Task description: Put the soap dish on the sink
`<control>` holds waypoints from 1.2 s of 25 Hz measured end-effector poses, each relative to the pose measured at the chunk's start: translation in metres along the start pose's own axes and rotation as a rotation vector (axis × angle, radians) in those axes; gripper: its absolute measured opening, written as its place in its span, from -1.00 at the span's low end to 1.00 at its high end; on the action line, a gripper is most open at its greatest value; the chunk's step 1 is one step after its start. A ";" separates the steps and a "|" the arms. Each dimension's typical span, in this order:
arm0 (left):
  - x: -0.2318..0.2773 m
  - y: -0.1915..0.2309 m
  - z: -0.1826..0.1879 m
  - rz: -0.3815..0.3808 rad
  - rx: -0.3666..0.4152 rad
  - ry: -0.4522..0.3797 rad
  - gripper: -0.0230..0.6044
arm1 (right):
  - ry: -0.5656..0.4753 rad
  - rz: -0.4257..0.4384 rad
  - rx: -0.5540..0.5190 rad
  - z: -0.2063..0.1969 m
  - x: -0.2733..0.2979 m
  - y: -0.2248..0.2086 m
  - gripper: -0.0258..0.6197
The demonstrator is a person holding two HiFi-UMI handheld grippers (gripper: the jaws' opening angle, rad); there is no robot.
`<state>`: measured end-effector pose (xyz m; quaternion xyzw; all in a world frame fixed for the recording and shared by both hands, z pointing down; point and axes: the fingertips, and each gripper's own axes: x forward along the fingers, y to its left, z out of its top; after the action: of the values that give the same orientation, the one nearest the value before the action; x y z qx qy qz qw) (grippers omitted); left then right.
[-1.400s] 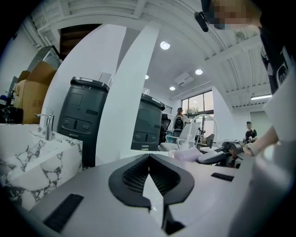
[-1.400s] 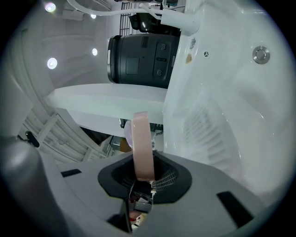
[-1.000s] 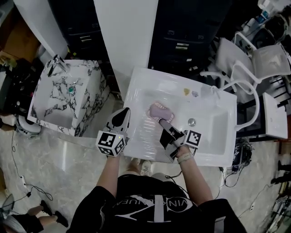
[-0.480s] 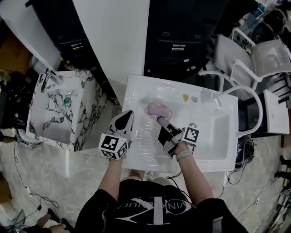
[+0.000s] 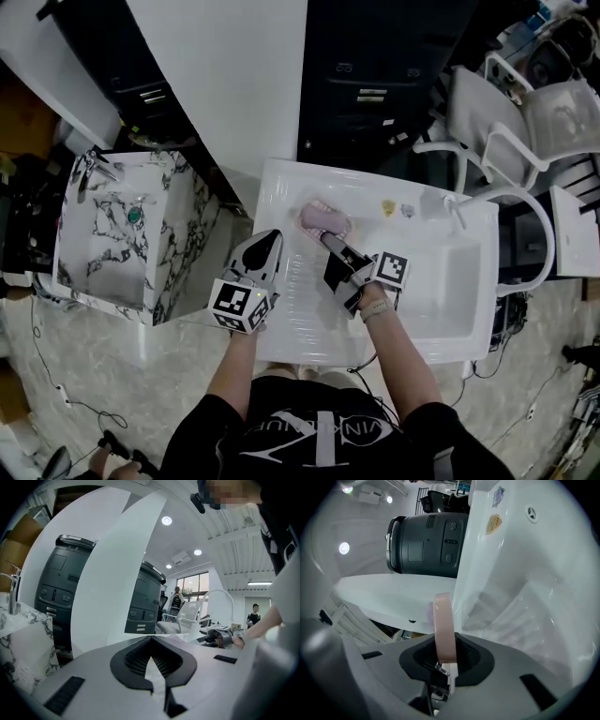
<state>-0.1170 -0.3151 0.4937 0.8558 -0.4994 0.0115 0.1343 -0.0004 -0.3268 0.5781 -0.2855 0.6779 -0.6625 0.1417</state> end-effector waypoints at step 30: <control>0.058 -0.011 -0.021 -0.090 -0.032 0.141 -0.88 | 0.053 0.023 0.110 0.028 0.047 -0.023 -0.68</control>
<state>-0.0760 -0.3542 0.5202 0.8721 -0.4499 0.0577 0.1833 -0.0172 -0.3755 0.6072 -0.2521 0.6472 -0.7043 0.1467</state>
